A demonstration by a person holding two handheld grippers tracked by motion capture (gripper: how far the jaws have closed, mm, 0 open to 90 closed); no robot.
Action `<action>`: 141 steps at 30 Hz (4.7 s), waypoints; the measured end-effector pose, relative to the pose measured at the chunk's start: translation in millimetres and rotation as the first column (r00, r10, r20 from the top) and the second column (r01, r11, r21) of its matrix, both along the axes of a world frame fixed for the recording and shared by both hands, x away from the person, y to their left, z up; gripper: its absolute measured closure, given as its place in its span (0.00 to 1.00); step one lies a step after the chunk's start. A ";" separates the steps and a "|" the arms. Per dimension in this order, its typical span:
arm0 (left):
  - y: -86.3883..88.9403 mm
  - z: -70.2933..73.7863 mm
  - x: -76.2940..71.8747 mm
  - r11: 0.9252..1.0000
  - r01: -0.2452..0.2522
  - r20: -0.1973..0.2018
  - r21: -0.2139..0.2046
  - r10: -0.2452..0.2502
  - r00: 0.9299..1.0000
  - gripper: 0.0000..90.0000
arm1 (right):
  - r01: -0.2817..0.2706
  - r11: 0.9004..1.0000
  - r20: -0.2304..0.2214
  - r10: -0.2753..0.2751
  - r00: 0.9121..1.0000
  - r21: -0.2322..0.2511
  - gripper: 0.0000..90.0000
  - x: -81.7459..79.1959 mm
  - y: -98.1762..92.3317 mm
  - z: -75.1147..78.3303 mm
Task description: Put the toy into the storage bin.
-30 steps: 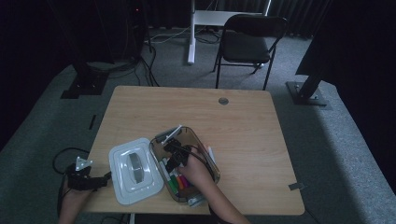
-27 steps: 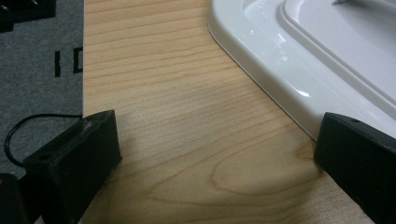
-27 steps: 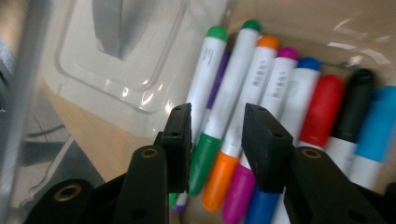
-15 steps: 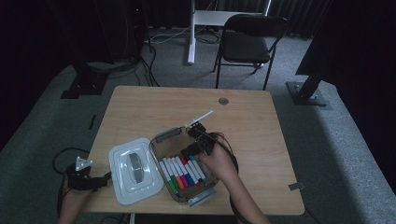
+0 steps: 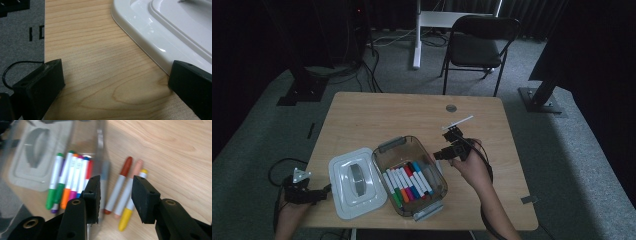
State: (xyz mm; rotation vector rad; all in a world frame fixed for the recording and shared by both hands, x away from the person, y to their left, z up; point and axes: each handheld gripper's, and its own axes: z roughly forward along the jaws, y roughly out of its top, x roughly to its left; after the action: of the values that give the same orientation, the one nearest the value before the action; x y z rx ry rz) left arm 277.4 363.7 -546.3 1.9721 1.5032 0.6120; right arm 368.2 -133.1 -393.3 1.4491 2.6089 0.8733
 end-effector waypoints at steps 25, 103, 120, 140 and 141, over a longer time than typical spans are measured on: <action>0.0 0.0 0.0 1.000 0.000 -0.001 -0.001 0.000 1.000 0.01 | 0.056 0.995 -0.172 -0.069 0.983 -0.081 0.75 24.1 -6.1 -109.5; 0.0 0.0 0.0 1.000 0.000 0.000 0.000 0.000 1.000 0.01 | -0.211 0.967 -0.129 0.230 0.965 0.145 0.85 -25.6 130.6 -23.5; 0.1 0.0 0.0 1.000 0.000 0.000 -0.002 0.000 1.000 0.01 | -0.269 0.963 -0.244 0.266 0.932 0.021 0.84 -26.1 151.8 -60.5; 0.2 0.0 0.1 1.000 0.002 0.000 -0.001 -0.002 1.000 0.01 | -0.249 0.968 -0.166 0.247 0.955 0.006 0.65 -26.3 130.2 -46.1; 0.2 0.0 0.1 1.000 0.002 0.000 -0.001 -0.002 1.000 0.01 | -0.242 0.970 -0.154 0.241 0.958 0.014 0.64 -26.4 125.2 -41.5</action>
State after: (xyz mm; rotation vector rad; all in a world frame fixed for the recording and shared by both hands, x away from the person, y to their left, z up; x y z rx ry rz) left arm 277.4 363.9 -546.3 1.9723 1.5016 0.6105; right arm 341.8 -7.9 -434.8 1.2624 2.9484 0.8024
